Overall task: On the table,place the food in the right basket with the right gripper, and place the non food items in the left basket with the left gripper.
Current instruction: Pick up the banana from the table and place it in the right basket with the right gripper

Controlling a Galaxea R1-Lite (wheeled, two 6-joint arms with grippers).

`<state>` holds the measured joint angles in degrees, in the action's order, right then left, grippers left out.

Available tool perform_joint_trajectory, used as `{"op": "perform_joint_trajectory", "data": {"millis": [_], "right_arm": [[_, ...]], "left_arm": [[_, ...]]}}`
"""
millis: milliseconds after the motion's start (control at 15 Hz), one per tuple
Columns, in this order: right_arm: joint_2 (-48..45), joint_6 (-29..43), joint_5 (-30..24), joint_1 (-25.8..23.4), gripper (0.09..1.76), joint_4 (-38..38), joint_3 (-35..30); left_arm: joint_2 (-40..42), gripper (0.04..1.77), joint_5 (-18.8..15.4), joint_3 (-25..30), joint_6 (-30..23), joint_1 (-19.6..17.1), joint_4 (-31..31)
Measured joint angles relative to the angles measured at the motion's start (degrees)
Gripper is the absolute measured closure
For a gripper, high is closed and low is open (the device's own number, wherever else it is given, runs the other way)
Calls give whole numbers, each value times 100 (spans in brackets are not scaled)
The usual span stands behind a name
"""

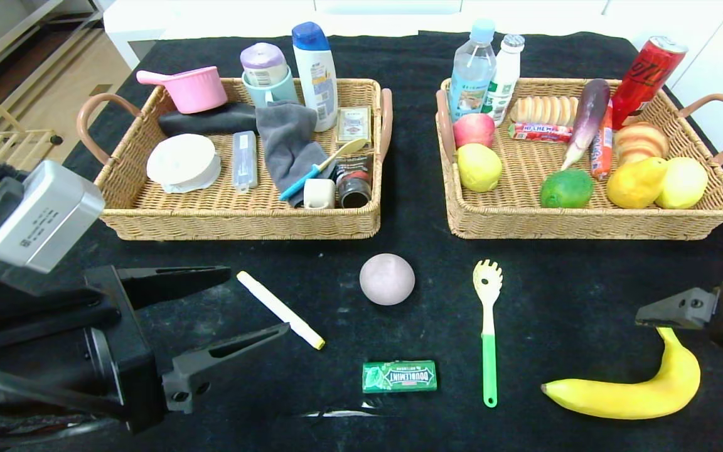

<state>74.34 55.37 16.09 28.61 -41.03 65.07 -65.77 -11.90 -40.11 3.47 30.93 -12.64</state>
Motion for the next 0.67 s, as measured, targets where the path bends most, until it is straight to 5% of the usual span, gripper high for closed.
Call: {"op": "perform_joint_trajectory", "data": {"millis": [667], "right_arm": [[94, 321, -767, -155, 15, 446, -975]], "left_arm": [[17, 9, 0, 20, 54, 0, -2]]}}
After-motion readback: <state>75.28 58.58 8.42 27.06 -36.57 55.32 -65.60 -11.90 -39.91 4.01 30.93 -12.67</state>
